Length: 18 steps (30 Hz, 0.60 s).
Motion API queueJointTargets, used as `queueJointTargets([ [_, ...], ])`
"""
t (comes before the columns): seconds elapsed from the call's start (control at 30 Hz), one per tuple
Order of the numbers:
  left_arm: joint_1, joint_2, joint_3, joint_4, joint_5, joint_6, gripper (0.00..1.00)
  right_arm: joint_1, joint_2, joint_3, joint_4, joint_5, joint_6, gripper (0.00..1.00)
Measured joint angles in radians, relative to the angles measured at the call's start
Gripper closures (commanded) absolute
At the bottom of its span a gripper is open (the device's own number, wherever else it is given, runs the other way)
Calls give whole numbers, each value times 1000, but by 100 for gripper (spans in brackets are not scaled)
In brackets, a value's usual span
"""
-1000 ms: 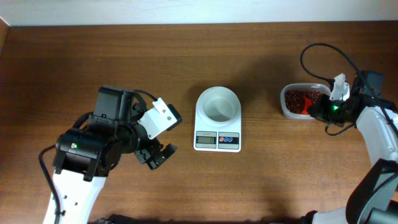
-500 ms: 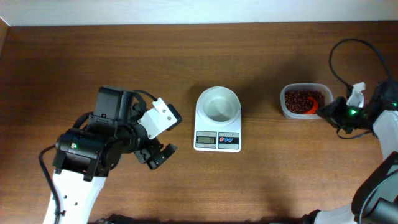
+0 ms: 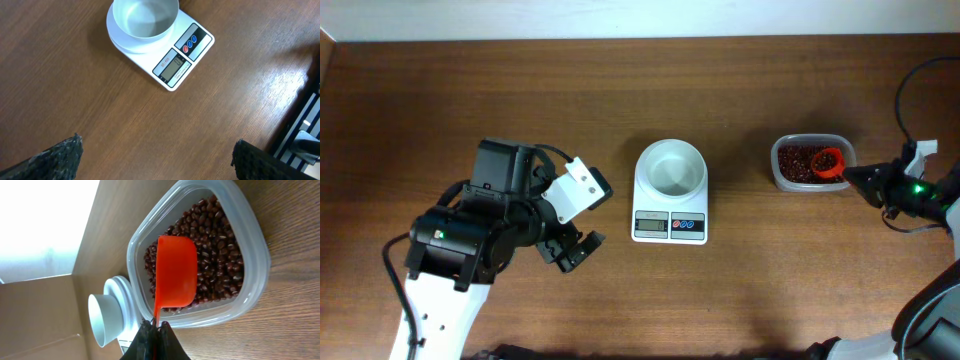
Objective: Scoop and weigh 50g on scale
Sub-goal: 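Dip the scoop into the beans with right gripper and scoop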
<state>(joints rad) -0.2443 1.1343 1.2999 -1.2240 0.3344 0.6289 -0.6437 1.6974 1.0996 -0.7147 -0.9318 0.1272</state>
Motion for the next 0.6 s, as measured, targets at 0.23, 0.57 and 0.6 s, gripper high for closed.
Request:
queueJointTargets([
  [0.23,0,0,0,0,0,0,1,0,0,0,-4,-73,0,96],
  [0.57,0,0,0,0,0,0,1,0,0,0,-13,-183,0,96],
  [0.6,0,0,0,0,0,0,1,0,0,0,-13,-195,0,96],
])
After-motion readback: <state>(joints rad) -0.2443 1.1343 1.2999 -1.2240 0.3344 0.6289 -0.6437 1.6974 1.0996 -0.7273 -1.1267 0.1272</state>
